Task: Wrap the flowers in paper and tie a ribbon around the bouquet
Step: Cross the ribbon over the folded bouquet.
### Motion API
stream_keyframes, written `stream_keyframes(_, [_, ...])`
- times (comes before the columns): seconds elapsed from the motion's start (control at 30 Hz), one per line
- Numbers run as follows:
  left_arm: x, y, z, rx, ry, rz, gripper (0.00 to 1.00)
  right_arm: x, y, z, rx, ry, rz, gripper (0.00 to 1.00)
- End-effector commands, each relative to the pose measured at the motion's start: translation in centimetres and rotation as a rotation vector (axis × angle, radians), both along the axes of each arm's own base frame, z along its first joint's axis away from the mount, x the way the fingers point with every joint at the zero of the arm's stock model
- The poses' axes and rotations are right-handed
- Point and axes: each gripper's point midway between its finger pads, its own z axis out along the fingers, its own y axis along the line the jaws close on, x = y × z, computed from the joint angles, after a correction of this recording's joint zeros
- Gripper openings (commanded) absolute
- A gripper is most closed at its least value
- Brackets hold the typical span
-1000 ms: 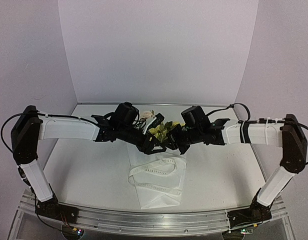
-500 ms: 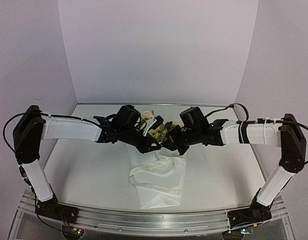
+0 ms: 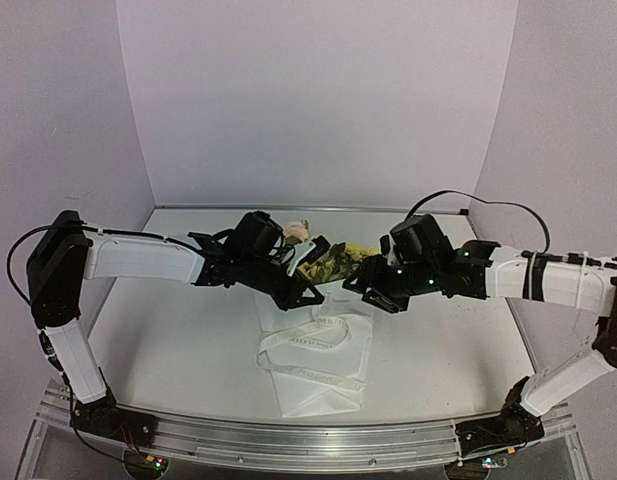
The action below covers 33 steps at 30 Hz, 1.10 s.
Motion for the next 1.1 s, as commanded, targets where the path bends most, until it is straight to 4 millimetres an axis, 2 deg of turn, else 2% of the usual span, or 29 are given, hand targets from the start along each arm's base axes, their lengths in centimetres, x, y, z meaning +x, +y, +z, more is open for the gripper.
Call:
stream_keyframes(0.0, [-1.2, -0.2, 1.9, -0.015, 0.009, -0.08, 0.0, -0.5, -4.7, -4.4, -0.354, -0.161, 0.151, 0.54])
stream_keyframes(0.13, [-1.2, 0.0, 1.6, -0.011, 0.067, -0.093, 0.0, 0.3, -4.9, -6.0, -0.469, -0.2, 0.221, 0.47])
stream_keyframes(0.47, [0.7, 0.4, 0.3, 0.005, 0.225, -0.095, 0.0, 2.7, -4.5, -8.0, -0.661, -0.254, 0.321, 0.48])
stream_keyframes(0.7, [2.2, 0.9, -0.5, 0.023, 0.3, -0.074, 0.0, 2.7, -2.9, -8.9, -0.689, -0.272, 0.406, 0.47])
stream_keyframes(0.83, [2.9, 0.8, -1.1, 0.04, 0.323, -0.066, 0.0, 2.4, -2.7, -9.6, -0.712, -0.271, 0.427, 0.47])
stream_keyframes(0.97, [3.4, 0.7, -1.3, 0.049, 0.333, -0.067, 0.0, 2.9, -2.7, -10.1, -0.743, -0.272, 0.426, 0.42])
stream_keyframes(1.07, [3.9, 0.6, -1.3, 0.048, 0.339, -0.065, 0.0, 3.1, -2.6, -10.2, -0.754, -0.274, 0.429, 0.33])
